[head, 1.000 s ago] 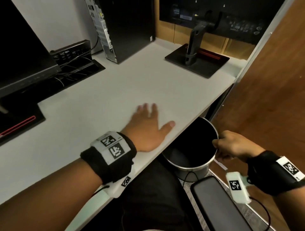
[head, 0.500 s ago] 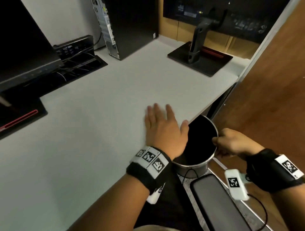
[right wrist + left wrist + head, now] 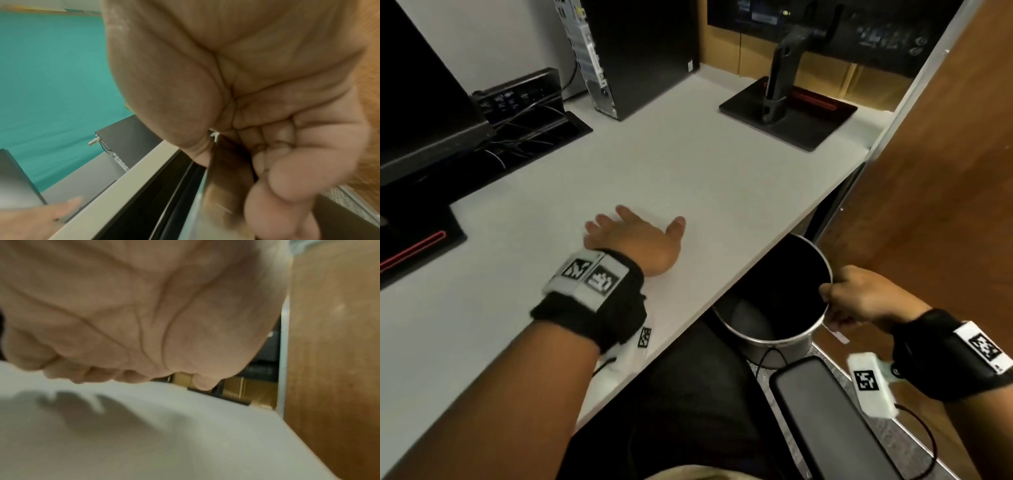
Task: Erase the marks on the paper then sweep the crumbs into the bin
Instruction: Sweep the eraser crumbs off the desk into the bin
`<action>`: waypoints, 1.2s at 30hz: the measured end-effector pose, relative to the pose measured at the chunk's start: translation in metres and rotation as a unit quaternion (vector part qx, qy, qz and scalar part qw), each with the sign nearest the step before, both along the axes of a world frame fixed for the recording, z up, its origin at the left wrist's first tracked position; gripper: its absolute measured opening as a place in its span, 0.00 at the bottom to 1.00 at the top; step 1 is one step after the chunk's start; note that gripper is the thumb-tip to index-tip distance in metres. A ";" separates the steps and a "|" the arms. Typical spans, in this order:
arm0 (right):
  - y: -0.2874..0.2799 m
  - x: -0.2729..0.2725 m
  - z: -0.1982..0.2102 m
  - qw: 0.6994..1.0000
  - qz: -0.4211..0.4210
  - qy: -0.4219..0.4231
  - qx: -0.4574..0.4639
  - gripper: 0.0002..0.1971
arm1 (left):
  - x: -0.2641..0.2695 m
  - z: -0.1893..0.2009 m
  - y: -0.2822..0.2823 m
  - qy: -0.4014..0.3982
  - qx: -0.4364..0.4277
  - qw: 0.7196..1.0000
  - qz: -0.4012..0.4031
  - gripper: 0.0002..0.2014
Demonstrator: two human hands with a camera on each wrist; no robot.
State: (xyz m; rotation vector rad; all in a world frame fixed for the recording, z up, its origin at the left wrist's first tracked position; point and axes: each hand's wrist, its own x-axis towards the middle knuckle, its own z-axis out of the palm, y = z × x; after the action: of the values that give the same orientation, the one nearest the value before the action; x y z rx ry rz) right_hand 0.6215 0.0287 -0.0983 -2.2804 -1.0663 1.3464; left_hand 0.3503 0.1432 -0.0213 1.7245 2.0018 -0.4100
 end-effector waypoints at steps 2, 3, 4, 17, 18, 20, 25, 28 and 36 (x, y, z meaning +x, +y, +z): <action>0.002 -0.002 0.000 1.000 -0.003 -0.002 0.005 0.19 | 0.010 -0.004 -0.002 0.001 -0.046 0.999 -0.016 0.55; 0.002 -0.003 0.000 1.000 -0.002 -0.005 0.006 0.19 | 0.019 -0.008 -0.008 -0.006 -0.045 0.997 -0.069 0.55; 0.004 -0.004 0.000 1.000 0.001 -0.008 0.006 0.19 | 0.030 -0.012 -0.016 -0.030 -0.035 0.989 -0.141 0.54; -0.004 -0.002 0.002 1.000 0.006 -0.004 0.008 0.18 | 0.067 -0.029 -0.053 -0.041 0.010 0.976 -0.212 0.52; -0.004 -0.002 0.002 1.000 0.005 0.000 0.008 0.18 | 0.073 -0.035 -0.062 -0.060 0.024 0.962 -0.267 0.53; -0.003 -0.002 0.003 1.000 0.005 0.008 0.014 0.18 | 0.085 -0.039 -0.077 -0.160 0.056 0.919 -0.356 0.49; -0.001 0.000 0.001 1.000 0.007 -0.005 0.015 0.18 | 0.106 -0.040 -0.059 -0.167 0.146 0.936 -0.271 0.46; -0.001 0.002 -0.001 1.000 0.017 -0.008 0.008 0.18 | 0.115 -0.050 -0.047 -0.117 0.120 0.941 -0.295 0.48; 0.006 0.018 -0.003 0.999 0.025 0.017 0.019 0.14 | 0.111 -0.067 -0.083 -0.274 0.196 0.830 -0.445 0.39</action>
State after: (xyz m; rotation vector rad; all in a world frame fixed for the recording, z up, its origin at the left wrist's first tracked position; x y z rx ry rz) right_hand 0.6393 0.0349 -0.1010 -2.2091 -1.1342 1.3661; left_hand 0.4618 0.0606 -0.0887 2.5983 0.8120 0.2456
